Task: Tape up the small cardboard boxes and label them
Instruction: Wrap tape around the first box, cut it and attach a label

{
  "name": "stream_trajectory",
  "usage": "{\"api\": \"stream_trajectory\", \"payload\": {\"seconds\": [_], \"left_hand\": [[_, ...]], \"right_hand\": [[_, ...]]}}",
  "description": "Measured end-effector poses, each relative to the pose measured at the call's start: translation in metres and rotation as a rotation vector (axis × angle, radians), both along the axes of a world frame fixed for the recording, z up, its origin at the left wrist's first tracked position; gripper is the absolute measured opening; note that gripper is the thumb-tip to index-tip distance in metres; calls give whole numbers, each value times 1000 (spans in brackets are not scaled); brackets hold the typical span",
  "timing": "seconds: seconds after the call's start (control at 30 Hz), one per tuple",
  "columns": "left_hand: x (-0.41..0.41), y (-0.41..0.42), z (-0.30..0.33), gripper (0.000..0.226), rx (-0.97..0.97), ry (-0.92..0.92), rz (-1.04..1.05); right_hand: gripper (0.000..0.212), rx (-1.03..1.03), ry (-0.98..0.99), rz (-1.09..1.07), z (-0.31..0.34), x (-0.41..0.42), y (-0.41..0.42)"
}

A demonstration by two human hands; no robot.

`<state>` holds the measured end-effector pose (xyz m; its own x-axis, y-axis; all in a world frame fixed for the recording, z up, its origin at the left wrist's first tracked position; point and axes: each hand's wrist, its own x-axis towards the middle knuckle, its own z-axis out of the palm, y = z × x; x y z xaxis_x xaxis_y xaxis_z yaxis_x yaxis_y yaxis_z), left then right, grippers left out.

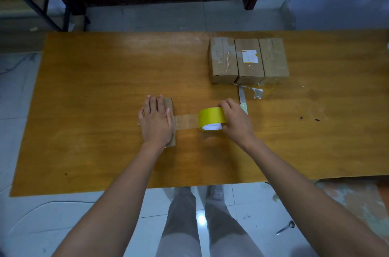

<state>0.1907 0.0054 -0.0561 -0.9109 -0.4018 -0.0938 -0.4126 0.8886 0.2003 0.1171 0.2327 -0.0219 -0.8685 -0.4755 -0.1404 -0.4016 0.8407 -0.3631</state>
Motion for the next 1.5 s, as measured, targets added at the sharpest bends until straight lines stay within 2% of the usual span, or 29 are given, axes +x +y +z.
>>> {"api": "stream_trajectory", "payload": {"seconds": [0.23, 0.4, 0.97, 1.2, 1.5], "left_hand": [[1, 0, 0, 52, -3, -18, -1], [0, 1, 1, 52, 1, -19, 5], [1, -3, 1, 52, 11, -19, -20], [3, -11, 0, 53, 5, -2, -15], [9, -24, -2, 56, 17, 27, -42]], "right_hand": [[37, 196, 164, 60, 2, 4, 11], [36, 208, 254, 69, 5, 6, 9], [39, 239, 303, -4, 6, 4, 26], [46, 129, 144, -137, -4, 6, 32], [41, 182, 206, -74, -4, 9, 51]]}}
